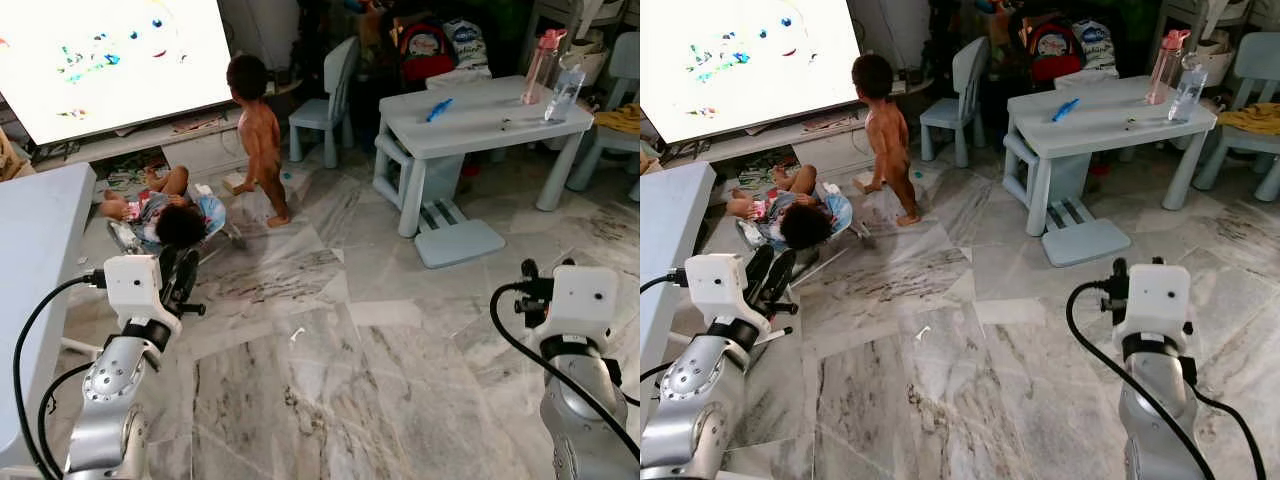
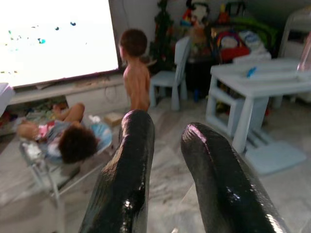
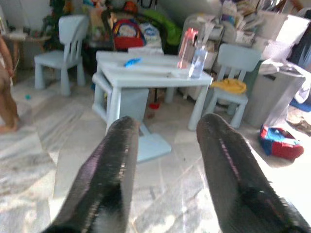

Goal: Hang keys on a hook

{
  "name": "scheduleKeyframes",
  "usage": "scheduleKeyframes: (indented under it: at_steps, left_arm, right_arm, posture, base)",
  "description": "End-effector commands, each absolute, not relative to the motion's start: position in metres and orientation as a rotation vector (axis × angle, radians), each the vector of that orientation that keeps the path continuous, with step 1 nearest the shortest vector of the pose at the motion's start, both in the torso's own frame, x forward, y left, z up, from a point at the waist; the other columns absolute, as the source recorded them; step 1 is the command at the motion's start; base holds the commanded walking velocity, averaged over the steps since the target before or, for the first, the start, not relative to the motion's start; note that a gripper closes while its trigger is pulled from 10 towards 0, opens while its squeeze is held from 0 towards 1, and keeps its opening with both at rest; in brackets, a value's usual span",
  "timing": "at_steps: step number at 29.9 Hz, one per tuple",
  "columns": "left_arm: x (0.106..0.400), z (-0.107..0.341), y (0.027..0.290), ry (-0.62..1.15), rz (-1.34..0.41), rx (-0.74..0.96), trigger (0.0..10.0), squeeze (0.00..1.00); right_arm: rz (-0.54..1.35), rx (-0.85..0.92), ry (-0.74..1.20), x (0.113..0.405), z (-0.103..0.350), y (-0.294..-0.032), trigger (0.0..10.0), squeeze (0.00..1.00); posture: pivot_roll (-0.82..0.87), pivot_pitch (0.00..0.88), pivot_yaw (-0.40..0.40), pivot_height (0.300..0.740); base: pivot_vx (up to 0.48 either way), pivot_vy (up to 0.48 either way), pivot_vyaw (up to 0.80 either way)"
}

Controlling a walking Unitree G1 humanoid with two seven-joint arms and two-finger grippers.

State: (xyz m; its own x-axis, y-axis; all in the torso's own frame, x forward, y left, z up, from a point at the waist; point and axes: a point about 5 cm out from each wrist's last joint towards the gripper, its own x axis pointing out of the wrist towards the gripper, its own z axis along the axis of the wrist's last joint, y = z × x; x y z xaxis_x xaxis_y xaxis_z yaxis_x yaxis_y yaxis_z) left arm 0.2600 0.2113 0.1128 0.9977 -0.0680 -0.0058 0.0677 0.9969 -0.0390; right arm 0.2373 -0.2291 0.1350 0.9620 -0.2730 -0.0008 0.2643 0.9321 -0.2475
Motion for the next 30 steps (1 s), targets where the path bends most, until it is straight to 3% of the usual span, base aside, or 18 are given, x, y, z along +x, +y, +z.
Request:
scheduleKeyframes:
  at_steps: [1,14,24,29,30]
  left_arm:
    - [0.255,0.115,0.217,0.014,-0.063,-0.025,10.0,1.0]
    - [0.231,0.104,0.212,0.087,-0.084,-0.012,10.0,1.0]
    - [0.238,0.115,0.217,0.069,-0.07,0.015,10.0,1.0]
    - [0.24,0.128,0.208,0.047,-0.088,0.078,10.0,1.0]
    - [0.242,0.13,0.206,0.044,-0.095,0.072,10.0,0.27]
  right_arm:
    - [-0.242,-0.24,0.034,0.234,0.139,-0.225,10.0,1.0]
    - [-0.169,-0.161,0.106,0.217,0.13,-0.216,10.0,1.0]
    - [-0.168,-0.149,0.077,0.219,0.138,-0.215,10.0,1.0]
    - [-0.148,-0.163,0.062,0.222,0.14,-0.212,10.0,1.0]
    - [-0.139,-0.186,0.05,0.224,0.143,-0.21,10.0,1.0]
  posture:
    - [-0.09,0.0,0.117,0.74]
    - [-0.08,0.0,0.098,0.74]
    - [-0.07,0.0,0.109,0.74]
    - [-0.05,0.0,0.102,0.74]
    - [-0.05,0.0,0.101,0.74]
  base:
    - [0.0,0.0,0.0]
    - [0.0,0.0,0.0]
    - [0.0,0.0,0.0]
    - [0.0,0.0,0.0]
    - [0.0,0.0,0.47]
